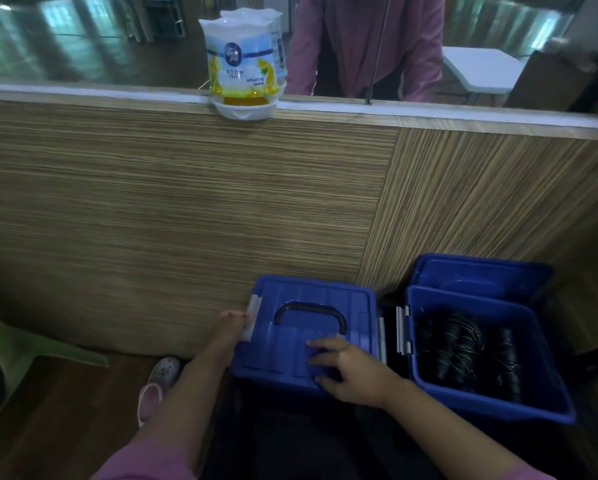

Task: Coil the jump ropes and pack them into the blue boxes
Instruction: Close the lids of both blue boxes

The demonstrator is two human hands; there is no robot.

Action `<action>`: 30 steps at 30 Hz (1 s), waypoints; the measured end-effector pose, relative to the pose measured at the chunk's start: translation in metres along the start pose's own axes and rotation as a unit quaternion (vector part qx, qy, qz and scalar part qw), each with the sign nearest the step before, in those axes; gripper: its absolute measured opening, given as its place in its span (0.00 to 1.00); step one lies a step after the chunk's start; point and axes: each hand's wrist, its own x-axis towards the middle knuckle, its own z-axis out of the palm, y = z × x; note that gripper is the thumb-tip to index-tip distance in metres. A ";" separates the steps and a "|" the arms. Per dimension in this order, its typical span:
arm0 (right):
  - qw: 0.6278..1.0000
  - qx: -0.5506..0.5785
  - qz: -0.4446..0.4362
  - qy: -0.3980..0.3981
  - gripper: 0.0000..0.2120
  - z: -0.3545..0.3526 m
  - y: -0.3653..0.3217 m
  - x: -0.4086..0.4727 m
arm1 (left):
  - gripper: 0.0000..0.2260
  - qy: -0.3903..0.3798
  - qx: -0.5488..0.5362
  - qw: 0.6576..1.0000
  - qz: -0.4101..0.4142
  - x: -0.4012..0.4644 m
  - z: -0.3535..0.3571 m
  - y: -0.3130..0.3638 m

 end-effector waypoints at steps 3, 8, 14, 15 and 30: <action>0.976 -0.036 0.082 0.200 0.22 0.015 0.012 -0.003 | 0.10 0.138 0.174 0.969 0.113 -0.001 -0.004 -0.001; 0.887 0.170 0.331 0.272 0.38 0.014 0.019 -0.002 | 0.31 0.109 0.389 0.814 0.418 -0.014 0.031 -0.039; 0.851 0.299 0.355 0.247 0.26 0.009 0.018 -0.001 | 0.22 -0.013 0.527 0.712 0.464 -0.016 0.050 -0.071; 0.855 0.282 0.350 0.259 0.25 0.009 0.016 -0.001 | 0.22 -0.003 0.533 0.709 0.462 -0.014 0.051 -0.072; 0.936 0.056 0.291 0.190 0.19 0.005 0.014 0.006 | 0.21 0.029 0.543 0.696 0.469 -0.016 0.056 -0.072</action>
